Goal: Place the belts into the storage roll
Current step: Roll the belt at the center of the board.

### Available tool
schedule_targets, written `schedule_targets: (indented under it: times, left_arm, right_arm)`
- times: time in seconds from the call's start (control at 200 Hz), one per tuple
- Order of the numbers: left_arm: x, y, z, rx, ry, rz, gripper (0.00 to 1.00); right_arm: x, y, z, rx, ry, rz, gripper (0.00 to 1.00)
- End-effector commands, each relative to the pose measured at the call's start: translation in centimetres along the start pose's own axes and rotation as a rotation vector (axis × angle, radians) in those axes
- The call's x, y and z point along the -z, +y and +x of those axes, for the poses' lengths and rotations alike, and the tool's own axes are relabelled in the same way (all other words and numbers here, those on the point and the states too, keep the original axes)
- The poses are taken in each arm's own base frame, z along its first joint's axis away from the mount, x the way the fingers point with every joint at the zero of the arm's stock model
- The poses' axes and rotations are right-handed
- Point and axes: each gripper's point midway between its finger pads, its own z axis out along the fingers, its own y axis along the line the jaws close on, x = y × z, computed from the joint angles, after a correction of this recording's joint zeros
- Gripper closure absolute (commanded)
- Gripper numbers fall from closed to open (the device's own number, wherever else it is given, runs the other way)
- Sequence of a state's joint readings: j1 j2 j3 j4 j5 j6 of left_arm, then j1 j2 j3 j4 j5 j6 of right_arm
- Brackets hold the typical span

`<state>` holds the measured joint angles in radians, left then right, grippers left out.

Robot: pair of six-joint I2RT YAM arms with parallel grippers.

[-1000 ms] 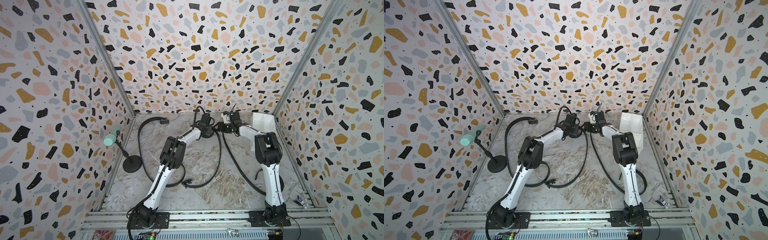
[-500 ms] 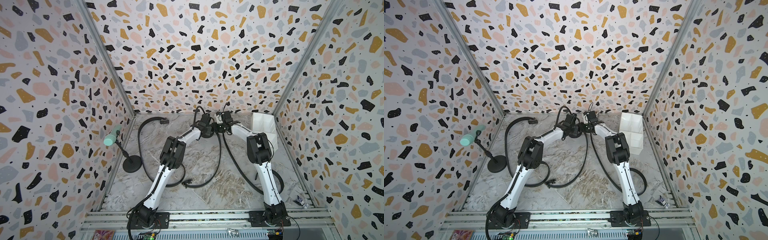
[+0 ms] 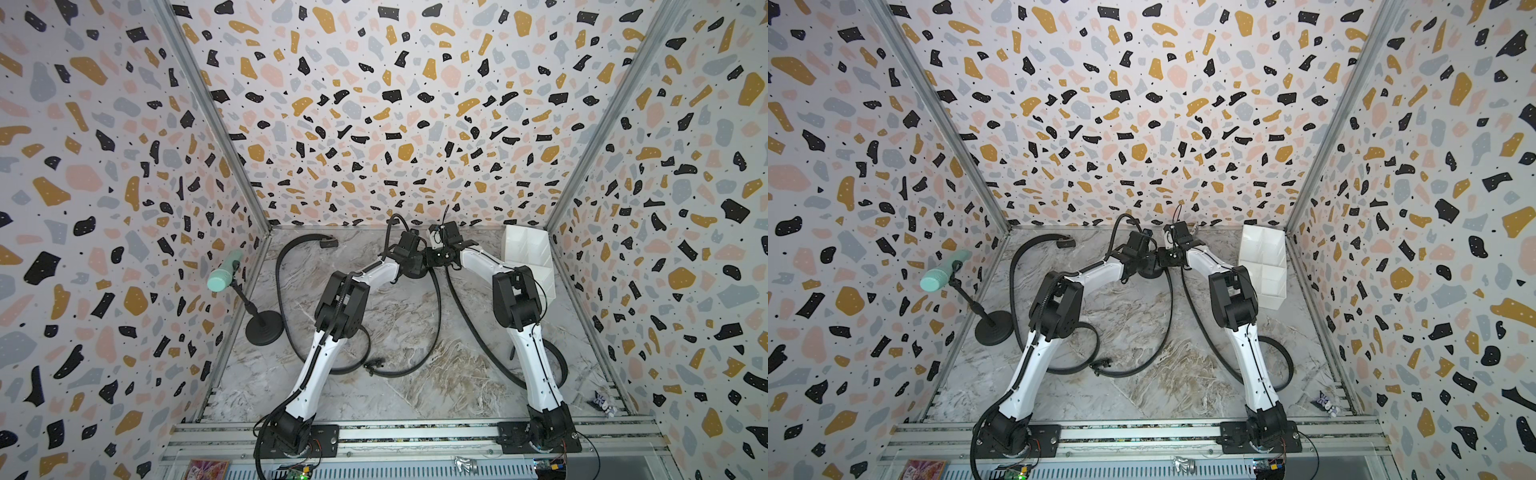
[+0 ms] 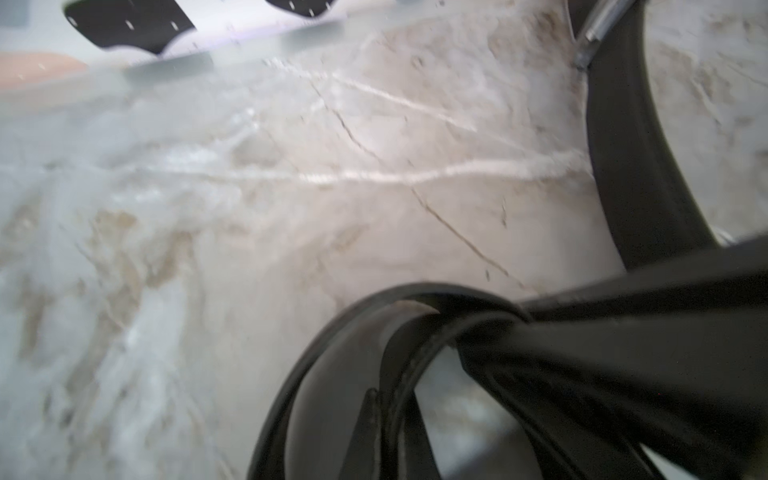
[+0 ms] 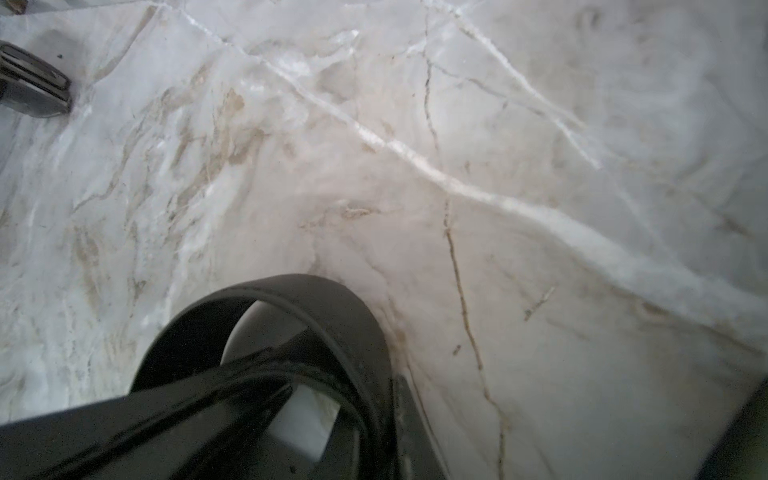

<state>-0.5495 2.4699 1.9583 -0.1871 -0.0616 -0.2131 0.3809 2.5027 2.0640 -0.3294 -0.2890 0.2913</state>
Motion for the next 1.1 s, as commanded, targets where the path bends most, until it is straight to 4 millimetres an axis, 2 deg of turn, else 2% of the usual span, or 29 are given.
schedule_targets:
  times: [0.0,0.16,0.245,0.34,0.506,0.676,0.816,0.946,1.091]
  left_arm:
    - [2.5,-1.6,1.0,0.038,0.051,0.082,0.79]
    - [5.8,-2.1,-0.4,0.073,-0.005,0.117,0.58]
    - [7.3,-2.2,-0.4,0.091,-0.022,0.136,0.51]
    - [8.8,-2.7,0.6,0.119,-0.018,0.178,0.44]
    - [12.5,-4.9,4.4,0.140,0.010,0.283,0.34]
    - [17.1,-9.5,8.9,0.070,0.063,0.403,0.23]
    - [19.9,-12.7,12.1,-0.042,0.110,0.458,0.15]
    - [21.1,-14.5,15.2,-0.132,0.178,0.469,0.12]
    - [21.0,-15.7,18.5,-0.172,0.245,0.479,0.11]
  right_arm:
    - [1.3,-0.9,1.8,-0.011,0.087,0.071,0.97]
    - [2.6,-0.9,2.9,-0.013,0.118,0.085,1.00]
    - [3.3,-0.9,3.7,-0.018,0.127,0.088,1.00]
    - [4.0,-0.7,5.0,-0.030,0.147,0.088,1.00]
    - [4.9,-0.6,7.1,-0.024,0.181,0.151,1.00]
    - [5.7,-1.0,8.9,-0.010,0.224,0.250,1.00]
    - [6.6,-1.2,10.6,-0.002,0.235,0.300,1.00]
    - [7.2,-1.4,12.2,-0.010,0.250,0.326,0.97]
    - [7.6,-1.5,13.1,-0.036,0.248,0.331,0.97]
